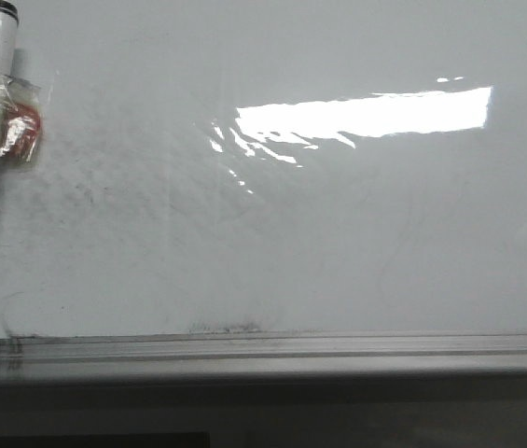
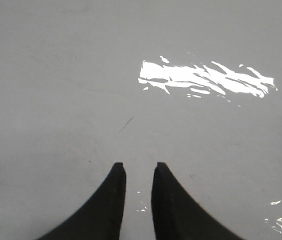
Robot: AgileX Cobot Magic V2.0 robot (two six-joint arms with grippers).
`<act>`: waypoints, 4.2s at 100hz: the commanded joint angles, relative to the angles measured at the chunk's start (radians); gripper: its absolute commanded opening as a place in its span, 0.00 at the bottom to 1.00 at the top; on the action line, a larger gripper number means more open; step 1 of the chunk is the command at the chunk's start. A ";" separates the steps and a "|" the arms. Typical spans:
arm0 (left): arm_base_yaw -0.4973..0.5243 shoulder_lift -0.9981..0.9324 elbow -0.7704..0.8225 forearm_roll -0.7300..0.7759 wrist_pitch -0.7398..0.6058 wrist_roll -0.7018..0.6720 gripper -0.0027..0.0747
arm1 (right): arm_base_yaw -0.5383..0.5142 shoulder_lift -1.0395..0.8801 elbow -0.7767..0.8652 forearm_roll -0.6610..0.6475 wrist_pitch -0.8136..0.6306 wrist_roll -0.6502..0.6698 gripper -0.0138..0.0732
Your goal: Write number 9 on whiteboard
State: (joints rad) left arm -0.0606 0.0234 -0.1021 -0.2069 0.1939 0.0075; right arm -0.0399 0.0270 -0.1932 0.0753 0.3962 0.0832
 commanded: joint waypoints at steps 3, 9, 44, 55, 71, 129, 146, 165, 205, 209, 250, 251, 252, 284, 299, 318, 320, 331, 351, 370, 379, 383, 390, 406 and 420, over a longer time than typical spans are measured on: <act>-0.007 0.022 -0.032 -0.013 -0.082 -0.007 0.25 | -0.002 0.021 -0.037 0.003 -0.071 -0.007 0.09; -0.007 0.022 -0.032 -0.017 -0.082 -0.007 0.38 | -0.002 0.021 -0.037 0.003 -0.064 -0.007 0.09; -0.017 0.082 -0.156 -0.021 -0.024 0.106 0.63 | 0.039 0.105 -0.148 0.078 0.078 -0.109 0.14; -0.074 0.179 -0.244 -0.096 0.057 0.214 0.62 | 0.078 0.162 -0.158 0.130 0.080 -0.143 0.20; -0.190 0.314 -0.290 -0.312 0.034 0.373 0.62 | 0.120 0.220 -0.158 0.130 0.077 -0.162 0.22; -0.636 0.611 -0.290 -0.382 -0.194 0.371 0.62 | 0.136 0.226 -0.158 0.130 0.074 -0.164 0.22; -0.703 0.703 -0.290 -0.382 -0.309 0.371 0.62 | 0.136 0.226 -0.158 0.130 0.070 -0.164 0.22; -0.708 0.794 -0.290 -0.410 -0.321 0.369 0.62 | 0.136 0.226 -0.158 0.130 0.067 -0.164 0.22; -0.708 0.953 -0.286 -0.510 -0.303 0.369 0.44 | 0.136 0.226 -0.158 0.130 0.067 -0.164 0.22; -0.708 0.961 -0.286 -0.510 -0.303 0.369 0.37 | 0.136 0.226 -0.158 0.130 0.067 -0.164 0.22; -0.708 0.971 -0.302 -0.484 -0.230 0.369 0.01 | 0.351 0.351 -0.273 0.149 0.101 -0.271 0.23; -0.708 0.971 -0.305 -0.479 -0.219 0.369 0.01 | 0.366 0.363 -0.279 0.153 0.101 -0.280 0.24; -0.708 0.970 -0.307 -0.468 -0.214 0.369 0.01 | 0.374 0.370 -0.285 0.156 0.101 -0.285 0.25; -0.800 0.877 -0.346 -0.037 -0.139 0.371 0.01 | 0.753 0.694 -0.532 0.251 0.064 -0.347 0.60; -0.912 0.865 -0.346 0.087 -0.194 0.371 0.01 | 0.876 0.813 -0.598 0.251 0.011 -0.347 0.60; -1.000 0.878 -0.346 0.111 -0.269 0.371 0.01 | 0.963 0.951 -0.670 0.251 -0.024 -0.347 0.60; -1.005 0.878 -0.346 0.111 -0.268 0.371 0.01 | 0.963 0.963 -0.675 0.251 -0.024 -0.347 0.60; -1.007 0.878 -0.346 0.111 -0.269 0.371 0.01 | 0.963 1.007 -0.690 0.251 -0.030 -0.347 0.60; -1.007 0.878 -0.346 0.111 -0.269 0.371 0.01 | 0.963 1.055 -0.692 0.259 -0.038 -0.347 0.55; -1.007 0.878 -0.346 0.111 -0.253 0.371 0.01 | 0.963 1.065 -0.692 0.260 -0.052 -0.347 0.13; -1.007 0.878 -0.346 0.111 -0.250 0.371 0.07 | 0.963 1.067 -0.692 0.260 -0.042 -0.347 0.08; -1.007 0.878 -0.346 0.111 -0.252 0.371 0.13 | 0.963 1.067 -0.692 0.260 -0.043 -0.347 0.08; -1.007 0.878 -0.346 0.111 -0.254 0.371 0.28 | 0.963 1.067 -0.692 0.260 -0.043 -0.347 0.08; -1.003 0.855 -0.346 0.105 -0.254 0.367 0.47 | 0.963 1.065 -0.692 0.260 -0.054 -0.347 0.08; -0.985 0.773 -0.346 0.059 -0.232 0.367 0.47 | 0.939 1.028 -0.692 0.260 -0.054 -0.347 0.09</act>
State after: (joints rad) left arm -1.0564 0.8538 -0.4173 -0.1147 0.0163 0.3852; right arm 0.9170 1.1016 -0.8524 0.3340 0.4138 -0.2556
